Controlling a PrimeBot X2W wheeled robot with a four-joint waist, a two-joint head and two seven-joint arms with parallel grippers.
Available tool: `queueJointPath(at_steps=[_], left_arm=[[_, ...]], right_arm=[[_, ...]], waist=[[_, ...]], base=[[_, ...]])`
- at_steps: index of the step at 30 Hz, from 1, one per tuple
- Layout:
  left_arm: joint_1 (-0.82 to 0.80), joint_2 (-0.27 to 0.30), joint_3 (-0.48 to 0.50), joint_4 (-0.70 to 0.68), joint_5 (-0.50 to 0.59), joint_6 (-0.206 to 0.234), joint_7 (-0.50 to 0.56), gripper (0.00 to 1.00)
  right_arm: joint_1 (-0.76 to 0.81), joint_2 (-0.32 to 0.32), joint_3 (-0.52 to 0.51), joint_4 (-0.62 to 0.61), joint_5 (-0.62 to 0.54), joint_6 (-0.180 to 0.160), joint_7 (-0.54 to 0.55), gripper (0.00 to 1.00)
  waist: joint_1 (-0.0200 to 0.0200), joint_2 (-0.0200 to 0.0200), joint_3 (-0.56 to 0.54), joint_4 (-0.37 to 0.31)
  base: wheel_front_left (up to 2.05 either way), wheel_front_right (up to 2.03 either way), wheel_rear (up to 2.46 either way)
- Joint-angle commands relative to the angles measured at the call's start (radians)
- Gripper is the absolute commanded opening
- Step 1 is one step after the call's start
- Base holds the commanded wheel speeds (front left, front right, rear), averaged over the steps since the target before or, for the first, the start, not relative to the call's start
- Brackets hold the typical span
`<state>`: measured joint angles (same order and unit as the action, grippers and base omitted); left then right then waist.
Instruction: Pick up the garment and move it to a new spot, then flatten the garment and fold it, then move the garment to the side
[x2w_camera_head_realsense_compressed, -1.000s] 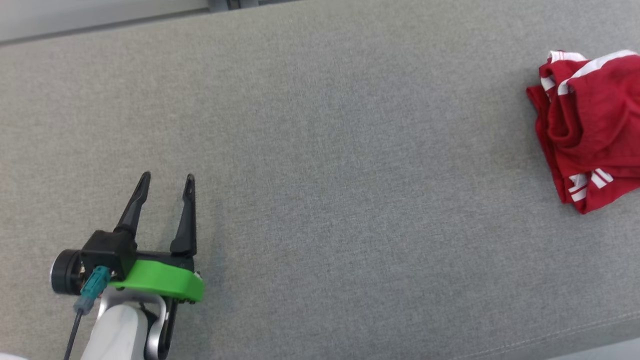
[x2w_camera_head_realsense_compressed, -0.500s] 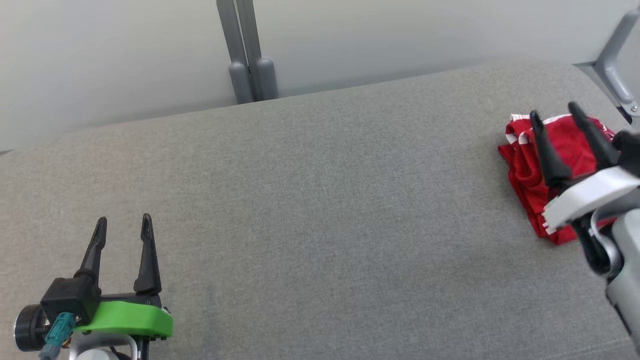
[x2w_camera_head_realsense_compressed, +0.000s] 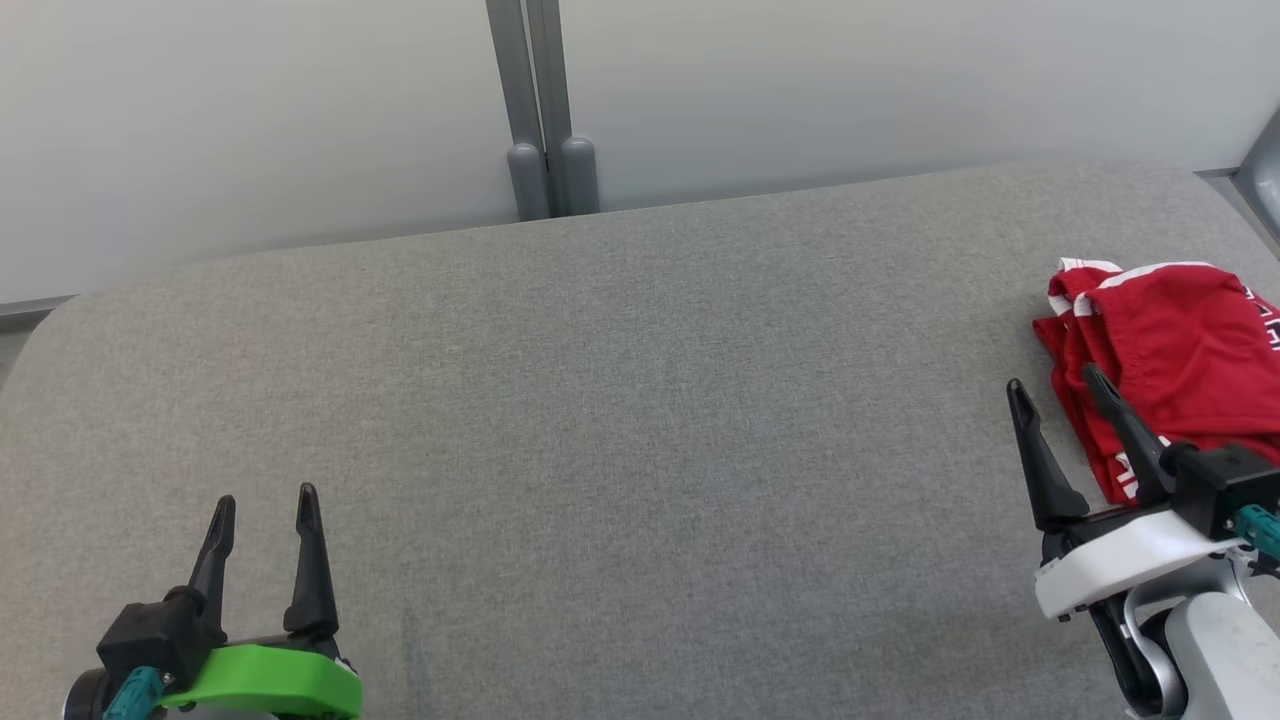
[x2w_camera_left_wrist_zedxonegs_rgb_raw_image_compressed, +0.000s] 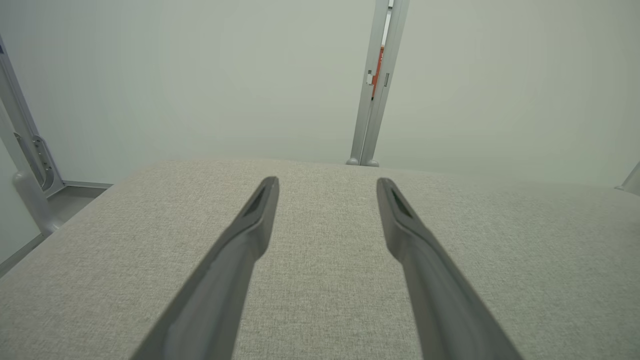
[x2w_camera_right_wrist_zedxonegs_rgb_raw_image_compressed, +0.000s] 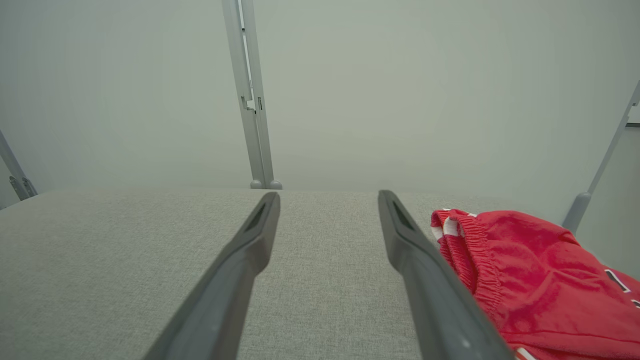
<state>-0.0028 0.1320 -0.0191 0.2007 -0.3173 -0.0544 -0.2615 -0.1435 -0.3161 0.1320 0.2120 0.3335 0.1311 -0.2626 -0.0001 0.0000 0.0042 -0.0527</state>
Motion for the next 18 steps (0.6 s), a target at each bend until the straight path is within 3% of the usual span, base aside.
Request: queueJointPath(at_steps=[1,18], left_arm=[[0.023,-0.011,0.011,0.0,0.008,-0.009,-0.004,1.0],[0.017,-0.059,0.059,0.018,0.067,-0.053,-0.004,1.0]], right_arm=[[0.02,0.009,-0.013,-0.018,-0.014,0.0,-0.002,1.0],[0.059,0.031,-0.017,-0.048,-0.05,0.0,-0.002,1.0]], waist=[[0.0001,0.0,-0.001,0.002],[0.0001,0.0,-0.009,0.007]], base=[[0.0,0.0,0.0],[0.0,0.0,0.0]])
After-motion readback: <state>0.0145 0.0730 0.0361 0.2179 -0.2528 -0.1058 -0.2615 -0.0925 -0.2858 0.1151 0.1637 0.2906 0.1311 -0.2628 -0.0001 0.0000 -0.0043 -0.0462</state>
